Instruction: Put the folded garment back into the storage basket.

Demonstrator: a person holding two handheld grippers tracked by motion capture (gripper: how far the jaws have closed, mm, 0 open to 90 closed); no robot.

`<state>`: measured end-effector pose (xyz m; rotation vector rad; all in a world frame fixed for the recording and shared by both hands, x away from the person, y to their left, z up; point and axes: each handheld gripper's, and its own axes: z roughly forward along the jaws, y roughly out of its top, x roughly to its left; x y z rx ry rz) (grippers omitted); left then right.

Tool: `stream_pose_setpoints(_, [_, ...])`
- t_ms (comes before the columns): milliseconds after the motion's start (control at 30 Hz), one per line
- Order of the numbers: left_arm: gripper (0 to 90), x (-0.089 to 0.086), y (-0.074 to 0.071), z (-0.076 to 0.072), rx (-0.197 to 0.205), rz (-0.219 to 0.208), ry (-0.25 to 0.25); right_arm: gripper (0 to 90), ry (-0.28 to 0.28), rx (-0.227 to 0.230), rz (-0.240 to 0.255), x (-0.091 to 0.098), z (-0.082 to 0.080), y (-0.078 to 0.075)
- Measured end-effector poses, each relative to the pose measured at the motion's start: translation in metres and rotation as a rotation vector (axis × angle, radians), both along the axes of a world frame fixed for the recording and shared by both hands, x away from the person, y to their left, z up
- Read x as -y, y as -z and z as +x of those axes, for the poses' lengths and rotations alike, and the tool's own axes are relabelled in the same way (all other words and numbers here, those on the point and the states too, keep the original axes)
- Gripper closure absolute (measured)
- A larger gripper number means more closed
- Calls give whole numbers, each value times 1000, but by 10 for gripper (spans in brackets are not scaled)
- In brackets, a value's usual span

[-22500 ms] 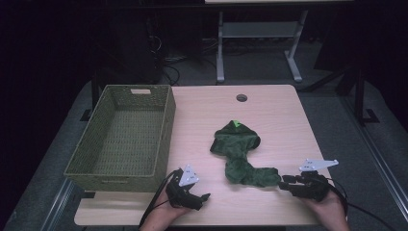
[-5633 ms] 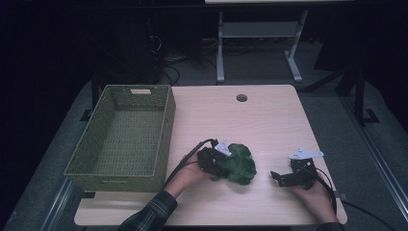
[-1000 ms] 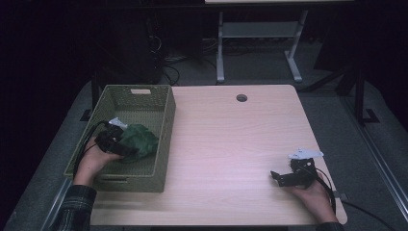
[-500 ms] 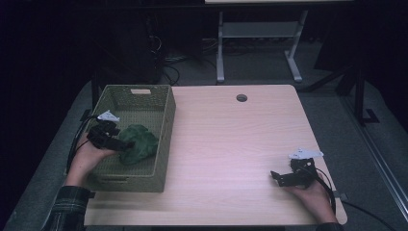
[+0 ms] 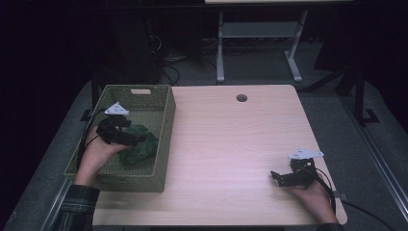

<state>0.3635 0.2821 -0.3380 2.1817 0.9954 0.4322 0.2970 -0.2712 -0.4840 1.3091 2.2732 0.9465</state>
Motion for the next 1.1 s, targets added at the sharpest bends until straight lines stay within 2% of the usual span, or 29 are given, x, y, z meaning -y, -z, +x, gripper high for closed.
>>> stream_pose_setpoints(167, [139, 17, -5, -5, 9, -17, 39, 0, 5, -1, 2, 0, 0, 0])
stream_pose_setpoints(200, [139, 26, -7, -7, 16, -26, 50, 0, 5, -1, 2, 0, 0, 0])
stream_pose_setpoints(233, [139, 26, -7, -7, 16, -26, 50, 0, 5, -1, 2, 0, 0, 0])
stream_pose_setpoints(367, [140, 50, -10, -12, 34, -55, 93, 0, 4, 0, 2, 0, 0, 0])
stream_pose_setpoints(467, [140, 60, -11, -14, 34, -60, 111, 0, 5, 0, 2, 0, 0, 0])
stream_pose_setpoints(567, [140, 83, -10, -19, 39, -72, 154, 0, 4, 0, 2, 0, 0, 0])
stream_pose_setpoints(600, [140, 83, -10, -19, 39, -72, 154, 0, 4, 0, 2, 0, 0, 0])
stream_pose_setpoints(633, [140, 94, -9, -21, 39, -76, 168, 0, 4, 0, 2, 0, 0, 0])
stream_pose_setpoints(833, [140, 125, -4, -25, 44, -93, 219, 0, 4, 0, 1, 0, 0, 0])
stream_pose_setpoints(1000, [140, 148, 6, -27, 46, -130, 235, 0, 4, 0, 1, 0, 0, 0])
stream_pose_setpoints(1067, [140, 158, 11, -27, 43, -132, 241, 0, 4, 0, 2, 0, 0, 0])
stream_pose_setpoints(1100, [140, 162, 13, -27, 45, -120, 253, 0, 5, 0, 2, 0, 0, 0])
